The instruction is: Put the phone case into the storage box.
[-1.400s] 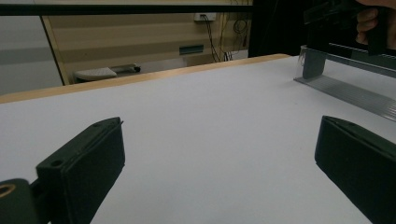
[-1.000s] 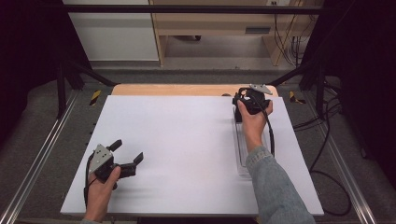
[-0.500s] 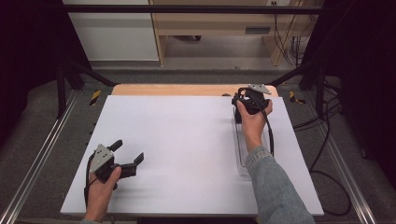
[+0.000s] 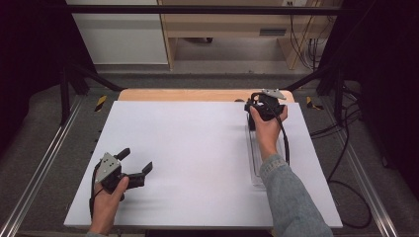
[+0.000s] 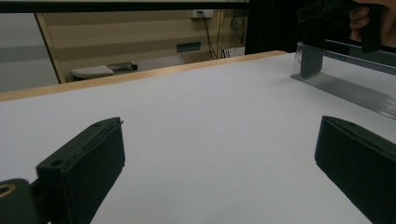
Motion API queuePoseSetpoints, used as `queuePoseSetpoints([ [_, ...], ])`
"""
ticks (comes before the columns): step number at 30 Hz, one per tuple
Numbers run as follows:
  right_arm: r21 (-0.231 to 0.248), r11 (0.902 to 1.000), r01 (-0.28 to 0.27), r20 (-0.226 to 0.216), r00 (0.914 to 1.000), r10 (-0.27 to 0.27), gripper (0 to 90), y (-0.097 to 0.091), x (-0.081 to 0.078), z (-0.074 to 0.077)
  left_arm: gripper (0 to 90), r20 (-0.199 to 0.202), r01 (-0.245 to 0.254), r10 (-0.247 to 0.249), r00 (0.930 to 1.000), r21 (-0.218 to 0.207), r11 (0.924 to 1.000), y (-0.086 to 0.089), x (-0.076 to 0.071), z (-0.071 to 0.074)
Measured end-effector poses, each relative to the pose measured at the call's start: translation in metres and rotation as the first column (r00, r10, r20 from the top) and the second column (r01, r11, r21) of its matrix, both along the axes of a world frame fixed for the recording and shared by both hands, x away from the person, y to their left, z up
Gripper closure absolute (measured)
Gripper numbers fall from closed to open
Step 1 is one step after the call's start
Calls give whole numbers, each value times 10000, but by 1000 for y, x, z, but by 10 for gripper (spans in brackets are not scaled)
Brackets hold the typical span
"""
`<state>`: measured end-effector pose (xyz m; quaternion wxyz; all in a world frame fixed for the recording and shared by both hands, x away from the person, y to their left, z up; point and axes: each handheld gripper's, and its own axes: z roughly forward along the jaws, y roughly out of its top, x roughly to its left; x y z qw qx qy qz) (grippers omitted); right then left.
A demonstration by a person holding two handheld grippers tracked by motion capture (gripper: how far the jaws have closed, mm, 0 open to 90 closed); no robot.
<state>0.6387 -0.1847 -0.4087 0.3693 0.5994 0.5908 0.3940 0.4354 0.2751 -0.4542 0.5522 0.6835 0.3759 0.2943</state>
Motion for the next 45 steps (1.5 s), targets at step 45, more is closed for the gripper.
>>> queuePoseSetpoints([
  [45,21,9993,-380,387,9985,379,52,-4,-2,12,16,-29,53,-53,10000,144,9999,-3,0,0],
])
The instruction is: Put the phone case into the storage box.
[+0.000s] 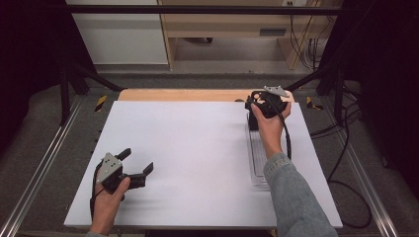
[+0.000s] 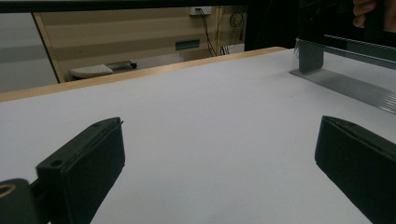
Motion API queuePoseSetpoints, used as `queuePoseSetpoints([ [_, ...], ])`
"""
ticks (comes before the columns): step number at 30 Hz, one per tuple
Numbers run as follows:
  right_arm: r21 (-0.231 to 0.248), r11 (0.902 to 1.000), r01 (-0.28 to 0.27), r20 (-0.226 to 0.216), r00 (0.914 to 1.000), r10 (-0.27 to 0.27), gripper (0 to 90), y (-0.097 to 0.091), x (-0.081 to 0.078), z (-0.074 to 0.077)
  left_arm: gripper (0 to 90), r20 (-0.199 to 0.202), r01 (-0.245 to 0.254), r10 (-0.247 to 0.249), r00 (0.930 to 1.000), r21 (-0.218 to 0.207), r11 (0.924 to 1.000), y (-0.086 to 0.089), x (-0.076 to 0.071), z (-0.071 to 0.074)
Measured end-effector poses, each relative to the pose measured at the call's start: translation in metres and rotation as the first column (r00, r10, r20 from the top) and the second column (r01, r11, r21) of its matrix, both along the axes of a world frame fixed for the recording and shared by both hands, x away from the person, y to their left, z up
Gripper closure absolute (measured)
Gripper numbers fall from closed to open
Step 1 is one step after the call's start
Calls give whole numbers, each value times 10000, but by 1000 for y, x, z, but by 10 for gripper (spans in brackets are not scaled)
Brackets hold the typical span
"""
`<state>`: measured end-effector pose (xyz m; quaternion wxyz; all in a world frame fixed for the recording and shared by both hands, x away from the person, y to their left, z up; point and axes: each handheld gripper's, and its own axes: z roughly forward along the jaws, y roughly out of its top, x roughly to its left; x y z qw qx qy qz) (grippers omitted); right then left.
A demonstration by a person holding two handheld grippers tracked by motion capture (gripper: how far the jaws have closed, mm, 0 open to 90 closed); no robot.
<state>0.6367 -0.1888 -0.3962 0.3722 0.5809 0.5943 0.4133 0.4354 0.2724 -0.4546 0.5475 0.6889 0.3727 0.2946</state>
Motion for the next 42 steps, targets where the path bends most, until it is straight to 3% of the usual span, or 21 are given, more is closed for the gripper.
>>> queuePoseSetpoints([
  [42,61,9999,113,597,9981,-117,63,0,-5,9,16,28,25,-25,10000,55,10000,0,-1,1],
])
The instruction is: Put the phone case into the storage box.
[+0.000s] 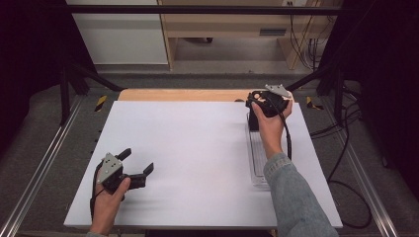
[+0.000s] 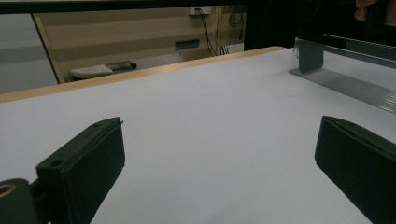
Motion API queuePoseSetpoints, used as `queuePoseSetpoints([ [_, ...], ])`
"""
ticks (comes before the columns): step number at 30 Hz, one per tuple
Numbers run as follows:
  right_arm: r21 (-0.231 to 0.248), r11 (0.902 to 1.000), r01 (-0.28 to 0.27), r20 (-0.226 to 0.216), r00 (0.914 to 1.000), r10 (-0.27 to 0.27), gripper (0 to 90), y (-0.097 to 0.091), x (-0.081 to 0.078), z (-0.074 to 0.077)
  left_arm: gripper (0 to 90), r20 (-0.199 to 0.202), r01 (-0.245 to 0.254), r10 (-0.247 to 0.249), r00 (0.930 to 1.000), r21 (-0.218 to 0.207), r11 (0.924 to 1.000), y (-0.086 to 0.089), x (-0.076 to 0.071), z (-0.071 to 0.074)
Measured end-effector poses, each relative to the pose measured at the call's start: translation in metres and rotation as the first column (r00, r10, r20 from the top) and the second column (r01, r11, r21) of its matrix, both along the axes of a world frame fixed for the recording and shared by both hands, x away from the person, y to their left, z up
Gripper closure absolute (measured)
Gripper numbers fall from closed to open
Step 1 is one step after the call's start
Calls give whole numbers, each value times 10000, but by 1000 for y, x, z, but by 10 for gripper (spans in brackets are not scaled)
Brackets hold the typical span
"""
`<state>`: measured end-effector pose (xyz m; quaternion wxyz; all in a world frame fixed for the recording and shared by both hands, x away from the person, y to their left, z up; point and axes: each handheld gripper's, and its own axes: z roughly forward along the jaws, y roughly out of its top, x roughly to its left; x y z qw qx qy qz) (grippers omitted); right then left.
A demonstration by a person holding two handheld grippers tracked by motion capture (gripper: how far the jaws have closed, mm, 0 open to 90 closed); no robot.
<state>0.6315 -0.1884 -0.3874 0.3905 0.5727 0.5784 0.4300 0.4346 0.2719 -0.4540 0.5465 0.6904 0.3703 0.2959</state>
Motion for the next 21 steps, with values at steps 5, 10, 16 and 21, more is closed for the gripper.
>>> queuePoseSetpoints([
  [5,16,10000,-31,103,9999,30,65,0,-1,1,16,5,2,-2,10000,1,10000,0,0,0],
  [10,9,10000,-22,148,9999,21,66,1,-2,2,16,-11,17,-17,10000,14,10000,-1,0,0],
  [16,-90,9999,130,313,9994,-127,69,0,-4,5,16,-5,-4,4,10000,-3,10000,0,0,0],
  [21,-62,10000,73,364,9993,-71,72,-1,-6,8,16,7,-1,1,10000,17,10000,0,0,0],
])
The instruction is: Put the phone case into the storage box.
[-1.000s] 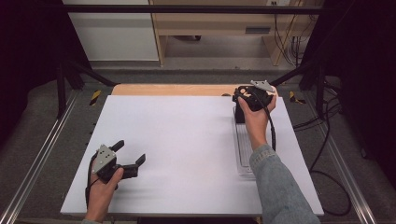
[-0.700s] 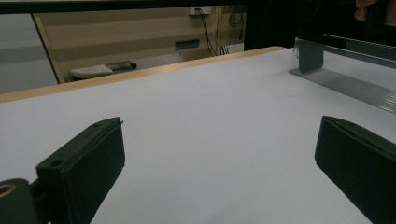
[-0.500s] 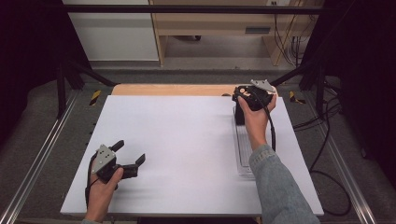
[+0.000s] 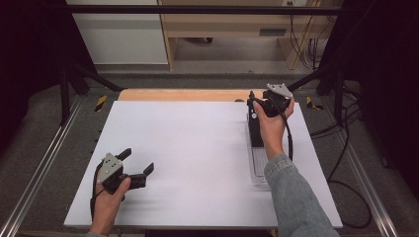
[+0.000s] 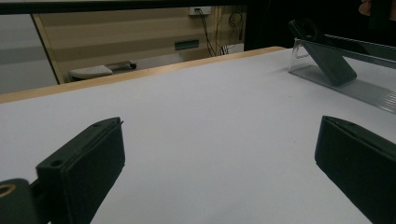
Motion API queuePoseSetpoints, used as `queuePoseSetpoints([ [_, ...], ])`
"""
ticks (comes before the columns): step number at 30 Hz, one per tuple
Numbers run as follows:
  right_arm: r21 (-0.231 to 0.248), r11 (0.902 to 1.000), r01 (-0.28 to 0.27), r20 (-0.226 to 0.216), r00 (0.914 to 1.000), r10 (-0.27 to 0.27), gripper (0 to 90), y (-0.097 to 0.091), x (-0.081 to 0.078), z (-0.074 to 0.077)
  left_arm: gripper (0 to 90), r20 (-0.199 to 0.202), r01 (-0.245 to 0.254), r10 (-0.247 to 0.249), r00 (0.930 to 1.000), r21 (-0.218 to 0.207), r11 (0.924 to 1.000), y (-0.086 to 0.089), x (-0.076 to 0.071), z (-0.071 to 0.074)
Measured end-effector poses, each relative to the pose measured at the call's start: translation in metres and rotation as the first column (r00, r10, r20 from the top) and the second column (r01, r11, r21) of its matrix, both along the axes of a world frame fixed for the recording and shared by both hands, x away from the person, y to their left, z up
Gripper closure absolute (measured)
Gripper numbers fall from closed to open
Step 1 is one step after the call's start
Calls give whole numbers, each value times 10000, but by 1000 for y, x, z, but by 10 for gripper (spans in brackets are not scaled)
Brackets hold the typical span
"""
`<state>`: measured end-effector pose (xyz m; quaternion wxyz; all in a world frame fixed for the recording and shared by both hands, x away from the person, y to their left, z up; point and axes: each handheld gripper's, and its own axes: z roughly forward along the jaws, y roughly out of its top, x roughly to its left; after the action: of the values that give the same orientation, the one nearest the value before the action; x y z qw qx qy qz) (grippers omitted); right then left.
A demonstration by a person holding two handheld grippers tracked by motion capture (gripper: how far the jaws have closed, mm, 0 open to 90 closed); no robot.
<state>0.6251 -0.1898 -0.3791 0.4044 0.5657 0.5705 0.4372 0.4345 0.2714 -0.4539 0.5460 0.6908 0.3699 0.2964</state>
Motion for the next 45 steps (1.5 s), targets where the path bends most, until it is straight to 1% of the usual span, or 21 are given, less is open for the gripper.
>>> queuePoseSetpoints([
  [7,75,9999,-110,-42,9999,110,72,1,-2,1,16,3,-8,8,10000,-16,10000,0,0,0],
  [10,131,9996,-258,-105,9996,260,67,3,-3,2,16,1,31,-31,10000,-83,10000,0,0,0],
  [15,228,9984,-514,-144,9986,517,61,3,-7,5,16,8,27,-27,10000,-64,10000,0,0,0],
  [17,234,9983,-540,-165,9984,544,63,3,-7,6,16,6,6,-6,10000,-94,10000,0,0,0],
  [20,439,9977,-514,-210,9984,524,65,2,-8,7,16,-7,-4,4,10000,-106,9999,1,0,0],
  [23,415,9975,-567,-181,9982,575,65,2,-10,10,16,17,11,-11,10000,-117,9999,1,-1,1],
  [28,699,9933,-925,-108,9956,934,61,3,-16,15,16,7,-3,3,10000,-105,9999,1,0,0],
  [34,616,9910,-1189,-17,9929,1192,59,3,-21,19,16,11,-5,5,10000,-138,9999,1,-1,1],
  [38,685,9896,-1261,-25,9919,1266,60,2,-23,22,16,-9,7,-7,10000,-111,9999,0,0,0],
  [45,487,9881,-1460,-18,9892,1462,60,3,-26,23,16,33,-27,28,10000,-113,9999,2,-1,1],
])
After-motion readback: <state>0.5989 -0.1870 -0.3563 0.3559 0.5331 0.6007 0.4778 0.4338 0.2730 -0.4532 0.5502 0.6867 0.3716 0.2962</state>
